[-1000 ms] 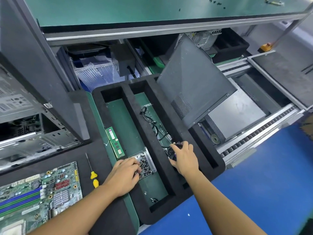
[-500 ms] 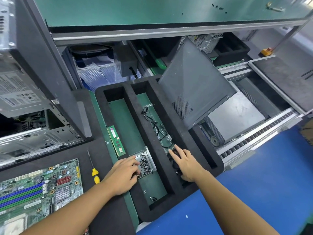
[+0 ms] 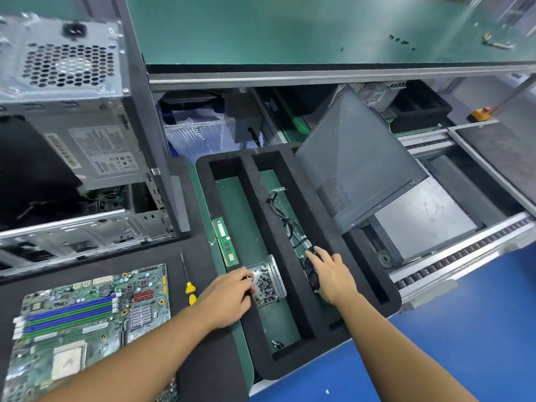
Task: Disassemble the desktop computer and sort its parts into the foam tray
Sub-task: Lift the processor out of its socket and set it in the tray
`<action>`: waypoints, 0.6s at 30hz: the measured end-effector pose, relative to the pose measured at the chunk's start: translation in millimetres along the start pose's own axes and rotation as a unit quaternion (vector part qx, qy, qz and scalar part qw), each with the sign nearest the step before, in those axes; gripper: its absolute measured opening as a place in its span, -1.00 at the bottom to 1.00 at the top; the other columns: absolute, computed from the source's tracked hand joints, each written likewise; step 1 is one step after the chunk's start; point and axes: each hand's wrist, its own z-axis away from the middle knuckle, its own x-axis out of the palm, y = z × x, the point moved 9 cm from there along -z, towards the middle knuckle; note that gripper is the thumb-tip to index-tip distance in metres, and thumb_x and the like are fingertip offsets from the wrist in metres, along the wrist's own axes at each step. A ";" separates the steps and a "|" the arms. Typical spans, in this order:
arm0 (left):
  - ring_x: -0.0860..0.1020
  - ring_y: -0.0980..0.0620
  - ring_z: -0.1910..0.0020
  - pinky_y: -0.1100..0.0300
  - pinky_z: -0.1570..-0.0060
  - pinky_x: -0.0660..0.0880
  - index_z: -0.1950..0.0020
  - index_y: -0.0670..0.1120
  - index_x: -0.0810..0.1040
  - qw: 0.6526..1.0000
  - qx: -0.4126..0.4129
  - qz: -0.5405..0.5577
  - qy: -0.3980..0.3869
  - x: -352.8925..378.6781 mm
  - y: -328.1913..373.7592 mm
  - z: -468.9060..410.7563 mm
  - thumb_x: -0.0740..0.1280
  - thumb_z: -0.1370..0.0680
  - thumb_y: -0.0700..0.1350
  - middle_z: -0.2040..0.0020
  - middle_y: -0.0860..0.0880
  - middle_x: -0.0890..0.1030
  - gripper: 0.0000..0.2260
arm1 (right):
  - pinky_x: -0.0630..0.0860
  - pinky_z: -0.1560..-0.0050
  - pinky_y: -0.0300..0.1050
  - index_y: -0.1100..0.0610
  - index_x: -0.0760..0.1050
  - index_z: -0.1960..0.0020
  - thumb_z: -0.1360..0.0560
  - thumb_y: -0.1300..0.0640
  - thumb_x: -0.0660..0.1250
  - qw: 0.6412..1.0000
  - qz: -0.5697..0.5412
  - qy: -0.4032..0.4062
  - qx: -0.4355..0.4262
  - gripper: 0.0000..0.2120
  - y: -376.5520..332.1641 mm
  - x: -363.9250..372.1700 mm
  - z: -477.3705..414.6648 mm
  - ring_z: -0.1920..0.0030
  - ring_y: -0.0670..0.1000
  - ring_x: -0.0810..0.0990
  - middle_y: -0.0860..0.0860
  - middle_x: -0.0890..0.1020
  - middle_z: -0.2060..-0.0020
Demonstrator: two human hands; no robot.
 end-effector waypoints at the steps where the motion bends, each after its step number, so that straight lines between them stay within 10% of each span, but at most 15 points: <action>1: 0.34 0.10 -0.41 0.22 -0.38 0.23 -0.25 0.03 0.56 1.000 -0.008 0.004 0.002 -3.5 -1.0 0.6 0.18 -0.60 -0.08 -0.42 0.10 0.36 -0.73 | 0.49 -0.12 -0.03 -0.03 0.09 -0.57 -0.49 0.30 0.31 1.000 -0.009 0.003 0.004 -0.25 -2.6 -6.3 0.5 -0.30 0.14 0.28 -0.06 0.11 -0.55; 7: 0.39 0.08 -0.37 0.12 -0.38 0.28 -0.24 0.02 0.55 0.995 -0.070 0.069 0.011 -24.2 -10.0 17.7 0.19 -0.61 -0.08 -0.38 0.09 0.41 -0.75 | 0.50 0.17 -0.09 -0.05 0.43 -0.29 -0.60 0.14 0.16 0.981 -0.181 0.048 0.046 -0.71 -39.2 -55.4 12.2 0.12 0.05 0.59 -0.04 0.63 0.03; 14: 0.57 0.12 0.23 0.21 0.21 0.45 -0.11 0.09 0.59 0.966 -0.146 0.165 0.137 -84.7 -40.8 88.9 0.18 -0.62 -0.12 0.09 0.12 0.68 -0.78 | 0.42 0.36 -0.27 -0.13 0.46 0.04 -0.59 0.02 0.20 0.934 -0.334 0.085 -0.093 -0.91 -187.8 -105.5 29.5 0.42 -0.19 0.55 -0.19 0.64 0.41; 18: 0.52 0.12 0.20 0.24 0.31 0.34 -0.05 0.09 0.59 0.968 -0.161 0.108 0.158 -110.2 -78.2 150.4 0.19 -0.57 -0.11 0.09 0.08 0.68 -0.79 | 0.41 0.28 -0.15 -0.06 0.48 0.06 -0.59 0.00 0.22 0.932 -0.283 0.055 -0.219 -0.91 -294.7 -111.0 49.2 0.34 -0.08 0.52 -0.13 0.62 0.43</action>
